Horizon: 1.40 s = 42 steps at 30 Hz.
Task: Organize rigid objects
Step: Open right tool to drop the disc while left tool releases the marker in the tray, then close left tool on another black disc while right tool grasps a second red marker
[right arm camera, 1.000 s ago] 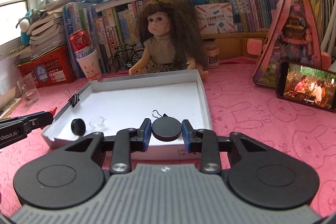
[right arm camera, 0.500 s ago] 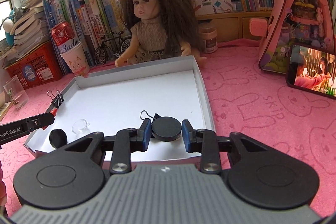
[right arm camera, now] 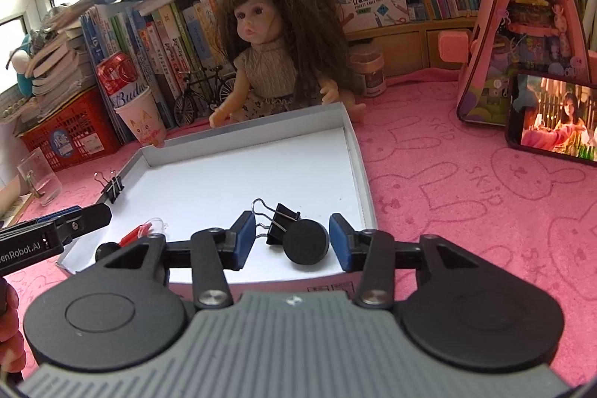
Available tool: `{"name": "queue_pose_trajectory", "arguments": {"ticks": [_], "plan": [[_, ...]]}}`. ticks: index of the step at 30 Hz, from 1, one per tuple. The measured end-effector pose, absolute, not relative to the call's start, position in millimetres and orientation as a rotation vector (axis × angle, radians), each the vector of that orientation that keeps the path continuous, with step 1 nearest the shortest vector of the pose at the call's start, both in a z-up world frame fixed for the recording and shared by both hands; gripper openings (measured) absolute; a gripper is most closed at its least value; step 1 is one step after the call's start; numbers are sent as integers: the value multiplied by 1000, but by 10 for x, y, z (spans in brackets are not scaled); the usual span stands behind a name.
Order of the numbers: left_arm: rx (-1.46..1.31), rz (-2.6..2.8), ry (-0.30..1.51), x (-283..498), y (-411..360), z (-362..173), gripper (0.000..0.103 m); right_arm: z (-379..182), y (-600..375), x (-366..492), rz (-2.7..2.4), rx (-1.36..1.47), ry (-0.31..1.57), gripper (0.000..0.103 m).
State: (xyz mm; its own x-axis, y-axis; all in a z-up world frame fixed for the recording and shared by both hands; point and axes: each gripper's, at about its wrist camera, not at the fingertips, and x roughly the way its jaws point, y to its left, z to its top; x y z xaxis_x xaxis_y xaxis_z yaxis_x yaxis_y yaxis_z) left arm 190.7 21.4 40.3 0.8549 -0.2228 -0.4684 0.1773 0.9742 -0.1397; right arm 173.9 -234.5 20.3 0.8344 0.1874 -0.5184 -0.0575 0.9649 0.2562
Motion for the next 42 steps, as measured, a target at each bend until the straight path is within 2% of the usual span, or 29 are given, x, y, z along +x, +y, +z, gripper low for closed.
{"name": "queue_pose_trajectory", "arguments": {"ticks": [6,15,22,25,28,30,33,40,42], "plan": [[-89,-283,492,1531,195,452,68,268,-2368,1440,195,207,544,73],[-21,-365,478,854,167,437,76,283,-2362,817,293,136,511,81],[-10,-397,512,493,192,340,76,189,-2345,427,337,114,537,82],[-25,-412,530,361,210,286,73,144,-2306,267,363,91,547,82],[-33,-430,559,243,209,214,66,88,-2222,139,405,50,585,82],[-38,-449,583,190,209,172,56,39,-2141,67,424,4,608,82],[-48,-467,613,148,206,102,49,-15,-2043,-17,453,-13,624,75],[-28,-444,606,154,111,23,43,-75,-1837,-129,477,-96,612,52],[-10,-433,603,176,69,4,25,-90,-1787,-160,441,-153,594,37]]}}
